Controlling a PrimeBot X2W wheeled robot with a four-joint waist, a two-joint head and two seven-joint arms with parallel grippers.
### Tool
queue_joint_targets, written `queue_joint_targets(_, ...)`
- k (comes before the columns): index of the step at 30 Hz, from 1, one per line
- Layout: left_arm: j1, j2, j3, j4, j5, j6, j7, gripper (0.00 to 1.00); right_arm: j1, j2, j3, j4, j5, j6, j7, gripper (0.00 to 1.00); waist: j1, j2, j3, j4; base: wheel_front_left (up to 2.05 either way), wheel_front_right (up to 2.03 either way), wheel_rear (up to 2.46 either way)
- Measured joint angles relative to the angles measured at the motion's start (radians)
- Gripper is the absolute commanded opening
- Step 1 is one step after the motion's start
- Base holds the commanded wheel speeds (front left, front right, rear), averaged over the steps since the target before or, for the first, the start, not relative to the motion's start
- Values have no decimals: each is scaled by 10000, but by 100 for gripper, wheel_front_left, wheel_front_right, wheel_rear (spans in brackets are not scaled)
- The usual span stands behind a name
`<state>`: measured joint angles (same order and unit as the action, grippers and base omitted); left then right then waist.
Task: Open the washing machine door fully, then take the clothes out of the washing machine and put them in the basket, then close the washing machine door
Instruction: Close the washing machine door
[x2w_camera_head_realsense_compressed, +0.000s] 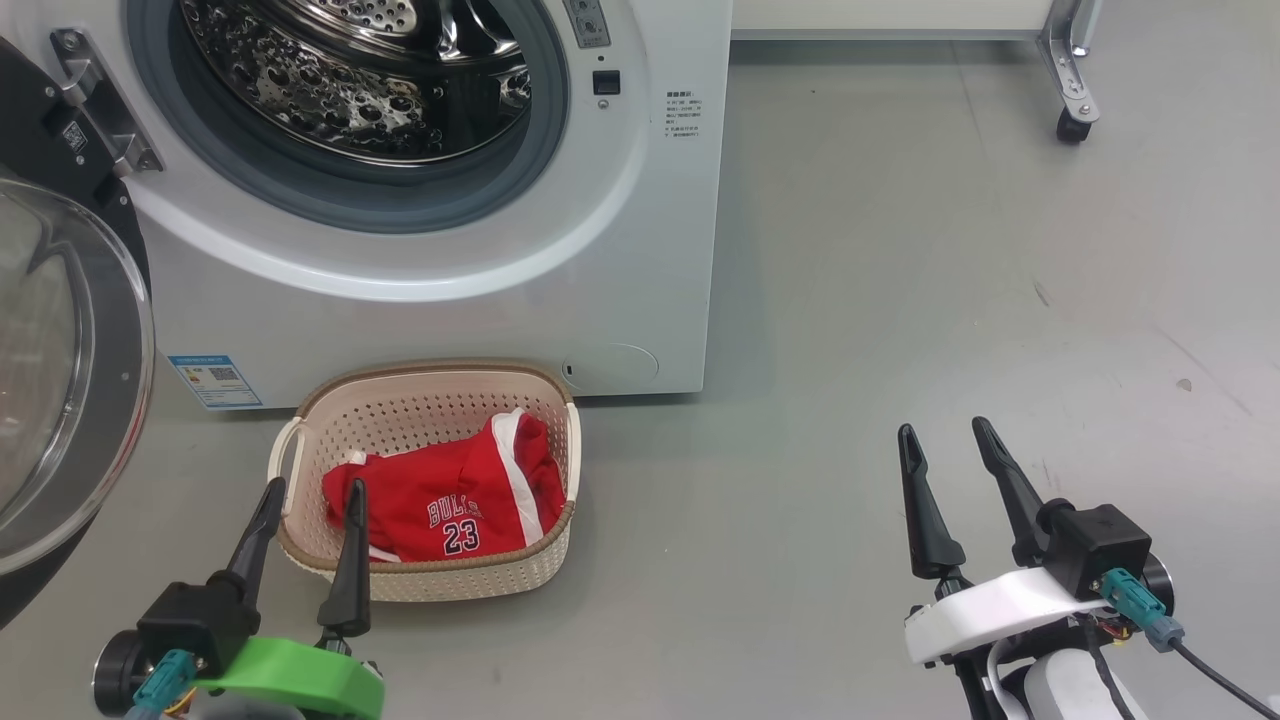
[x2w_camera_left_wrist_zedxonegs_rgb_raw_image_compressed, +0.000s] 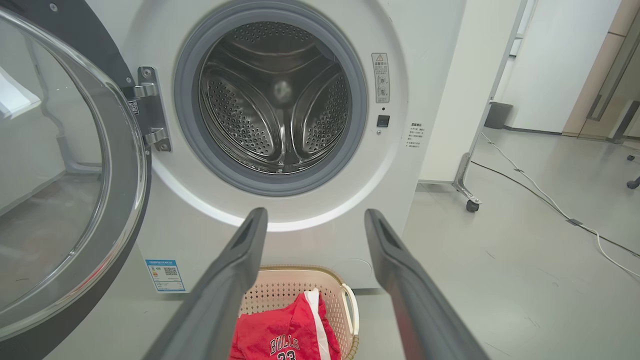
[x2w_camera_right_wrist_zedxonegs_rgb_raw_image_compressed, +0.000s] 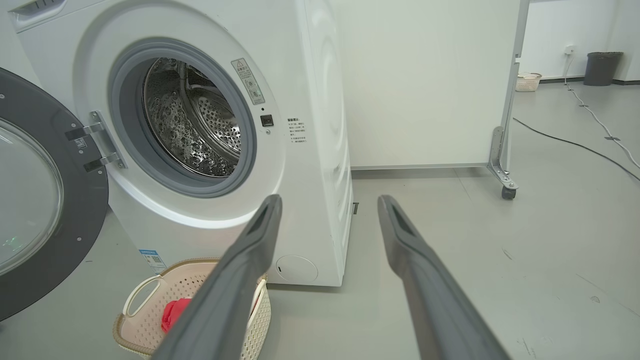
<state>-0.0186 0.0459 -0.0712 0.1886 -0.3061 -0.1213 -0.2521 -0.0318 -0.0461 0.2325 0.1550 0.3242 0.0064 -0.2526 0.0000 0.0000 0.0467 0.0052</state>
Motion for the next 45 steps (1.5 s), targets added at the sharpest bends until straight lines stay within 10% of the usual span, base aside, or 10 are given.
queue_joint_targets(24, -1, -19, -244, 19, 12, 0, 0, 100, 2, 0, -125, -8, 0, -13, 0, 100, 0, 0, -22, 249, 0, 0, 0)
queue_joint_targets(45, -23, -23, -422, 134, 10, 0, 0, 100, 5, 0, -88, -82, -176, 100, 0, 100, 0, 0, 382, 2006, 0, 0, 0)
